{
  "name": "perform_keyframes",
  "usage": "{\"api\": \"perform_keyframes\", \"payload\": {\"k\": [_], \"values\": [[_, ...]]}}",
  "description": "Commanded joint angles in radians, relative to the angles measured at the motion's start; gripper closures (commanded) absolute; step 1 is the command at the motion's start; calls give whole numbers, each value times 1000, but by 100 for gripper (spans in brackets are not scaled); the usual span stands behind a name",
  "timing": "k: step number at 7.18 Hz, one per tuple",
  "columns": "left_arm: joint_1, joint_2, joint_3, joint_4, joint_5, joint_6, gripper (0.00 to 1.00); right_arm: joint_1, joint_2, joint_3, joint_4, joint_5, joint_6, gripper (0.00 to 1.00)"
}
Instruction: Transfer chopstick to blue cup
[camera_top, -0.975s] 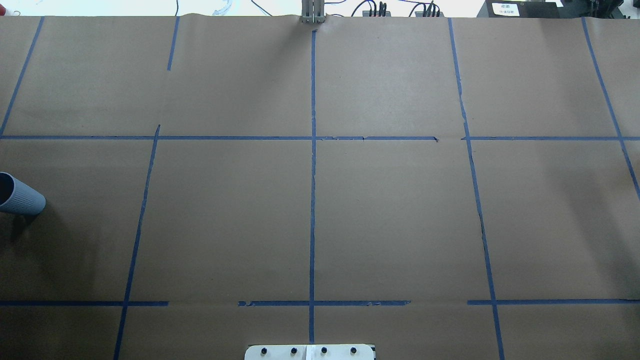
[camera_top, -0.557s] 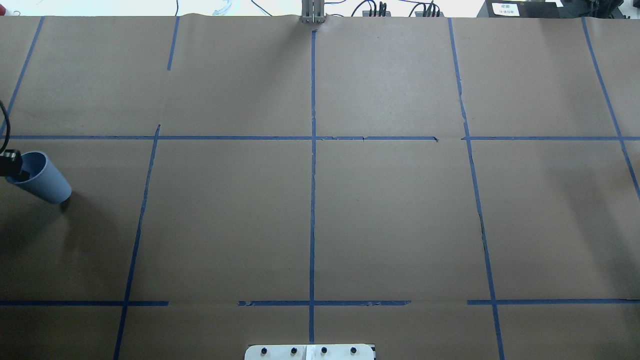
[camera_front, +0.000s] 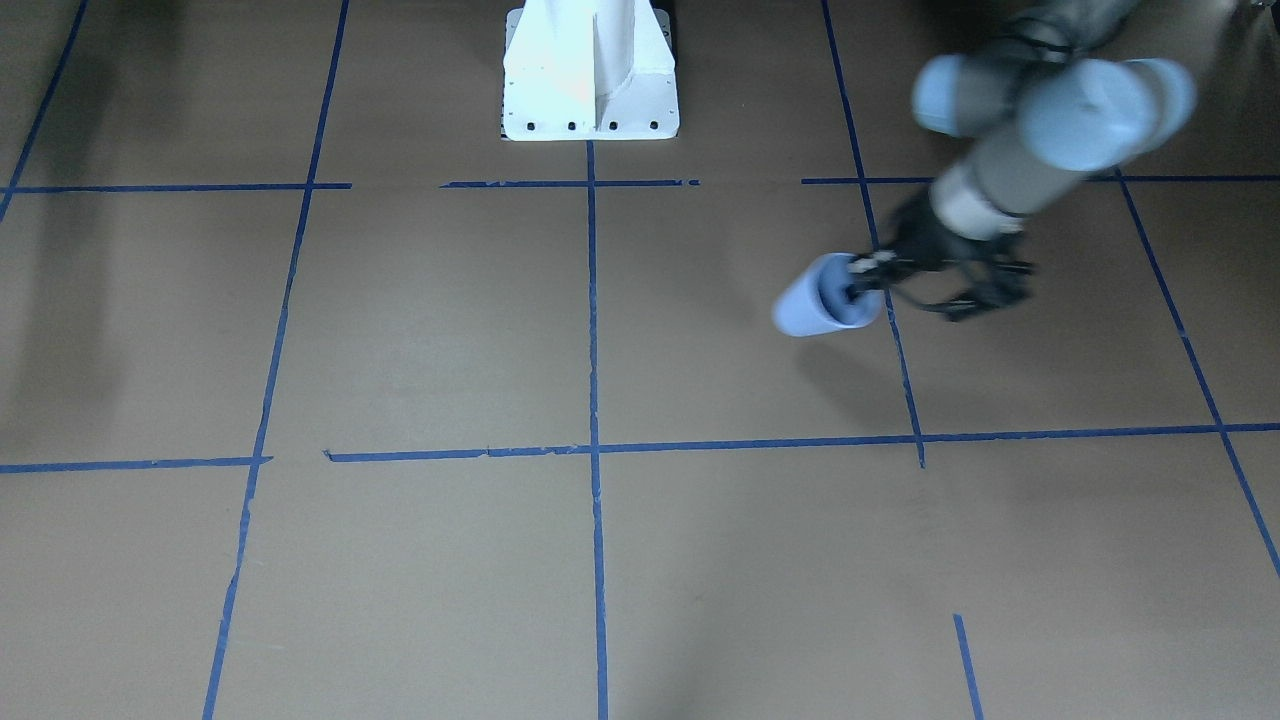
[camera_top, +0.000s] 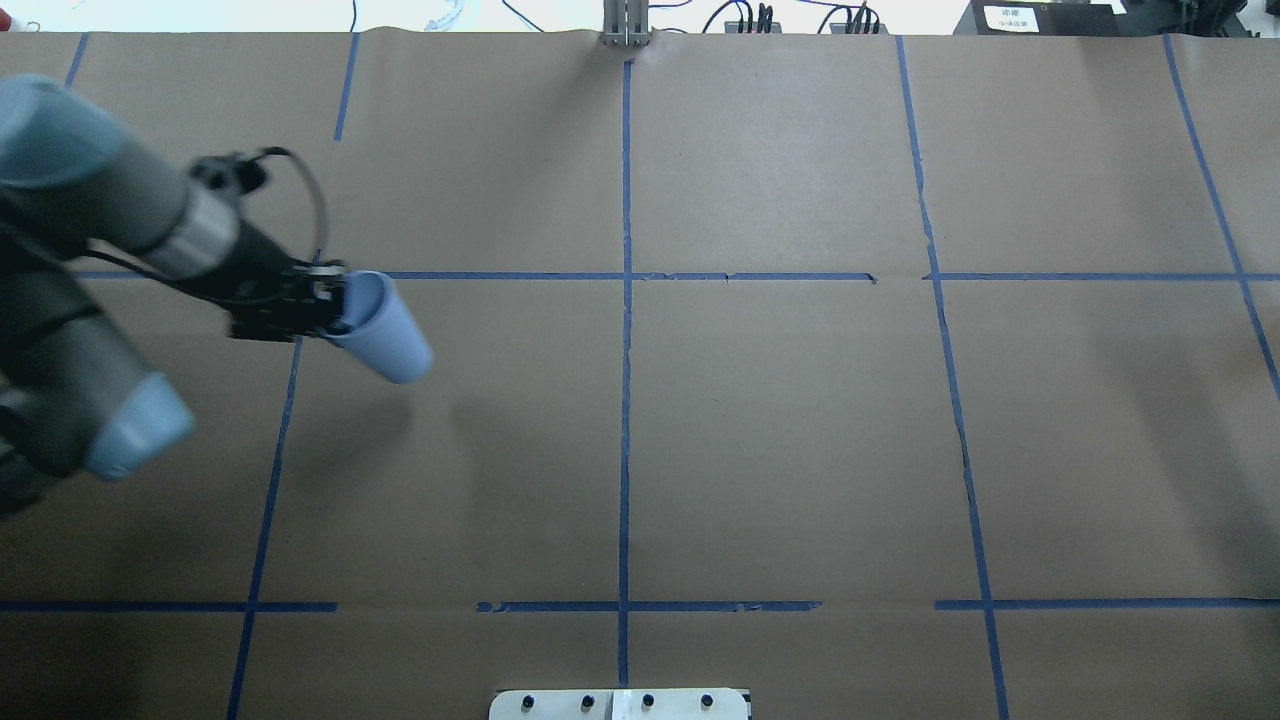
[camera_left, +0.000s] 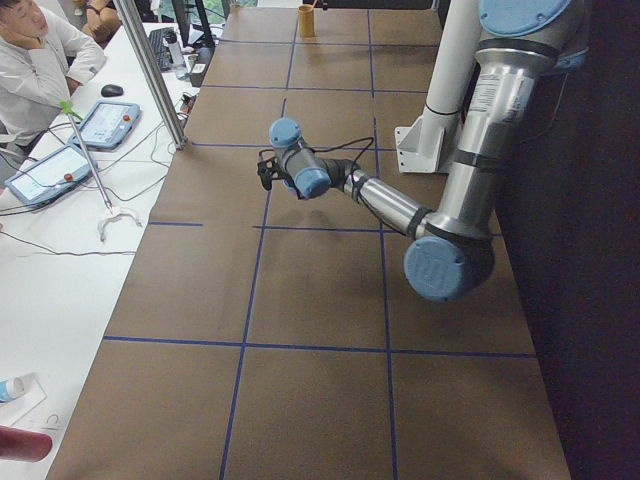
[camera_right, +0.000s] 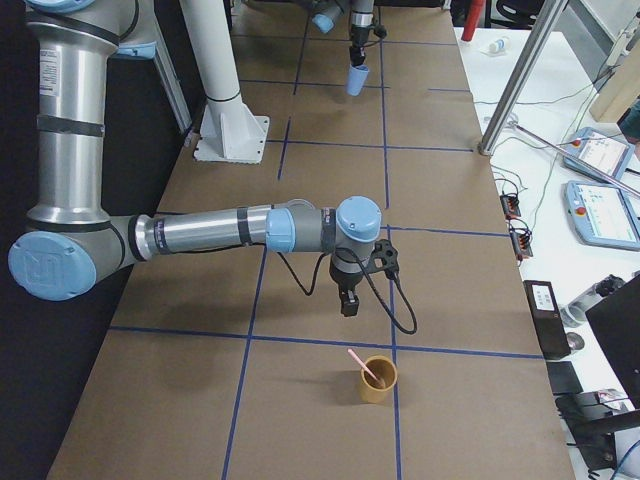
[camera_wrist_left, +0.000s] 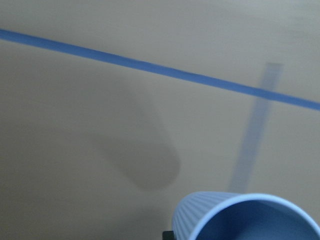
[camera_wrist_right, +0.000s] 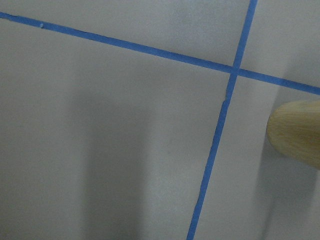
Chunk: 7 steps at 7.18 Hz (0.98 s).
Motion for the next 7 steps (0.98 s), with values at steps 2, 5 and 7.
{"api": "perform_keyframes", "payload": {"k": [2, 5, 7], "values": [[231, -331, 64, 238, 346, -71, 100, -4, 0, 0, 0, 2, 1, 0], [309, -408, 169, 241, 514, 3, 98, -4, 0, 0, 0, 8, 1, 0], [338, -406, 195, 240, 528, 8, 95, -4, 0, 1, 0, 11, 1, 0]]}}
